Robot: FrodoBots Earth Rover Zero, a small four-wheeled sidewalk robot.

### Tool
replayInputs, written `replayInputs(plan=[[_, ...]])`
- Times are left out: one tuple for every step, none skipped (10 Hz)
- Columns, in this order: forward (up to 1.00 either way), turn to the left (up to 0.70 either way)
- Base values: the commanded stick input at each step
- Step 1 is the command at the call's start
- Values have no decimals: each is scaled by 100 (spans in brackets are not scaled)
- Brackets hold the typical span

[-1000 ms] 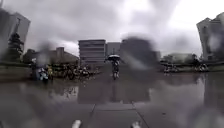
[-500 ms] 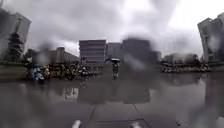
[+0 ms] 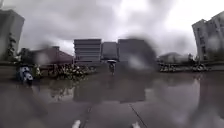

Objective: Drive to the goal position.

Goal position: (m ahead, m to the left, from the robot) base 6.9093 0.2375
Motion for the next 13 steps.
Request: replayInputs(plan=[[70, 0], [70, 0], [70, 0], [70, 0], [70, 0], [70, 0], [70, 0], [70, 0], [70, 0], [70, 0], [70, 0], [70, 0], [70, 0]])
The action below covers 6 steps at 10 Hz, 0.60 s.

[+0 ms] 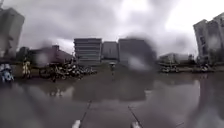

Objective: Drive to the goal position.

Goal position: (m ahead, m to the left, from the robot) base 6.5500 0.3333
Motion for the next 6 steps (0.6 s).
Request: replayInputs(plan=[[70, 0], [70, 0], [70, 0], [70, 0], [70, 0], [70, 0]])
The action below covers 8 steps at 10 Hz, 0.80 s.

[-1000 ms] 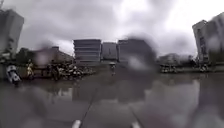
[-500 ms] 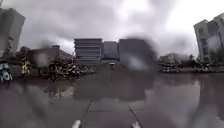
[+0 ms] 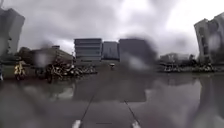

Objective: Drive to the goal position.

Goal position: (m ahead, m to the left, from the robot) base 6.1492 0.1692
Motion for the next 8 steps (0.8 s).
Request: replayInputs(plan=[[70, 0], [70, 0], [70, 0], [70, 0], [70, 0], [70, 0], [70, 0], [70, -2]])
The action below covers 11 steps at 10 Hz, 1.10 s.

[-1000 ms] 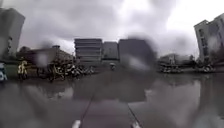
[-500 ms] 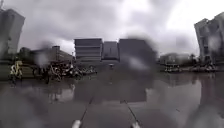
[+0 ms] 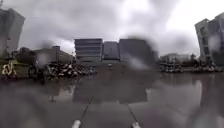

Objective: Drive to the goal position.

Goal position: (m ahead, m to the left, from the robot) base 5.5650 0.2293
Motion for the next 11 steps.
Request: replayInputs(plan=[[70, -15], [70, -34], [70, -15], [70, 0], [70, 0], [70, 0], [70, 0], [70, 0], [70, 0], [70, 0], [70, 0]])
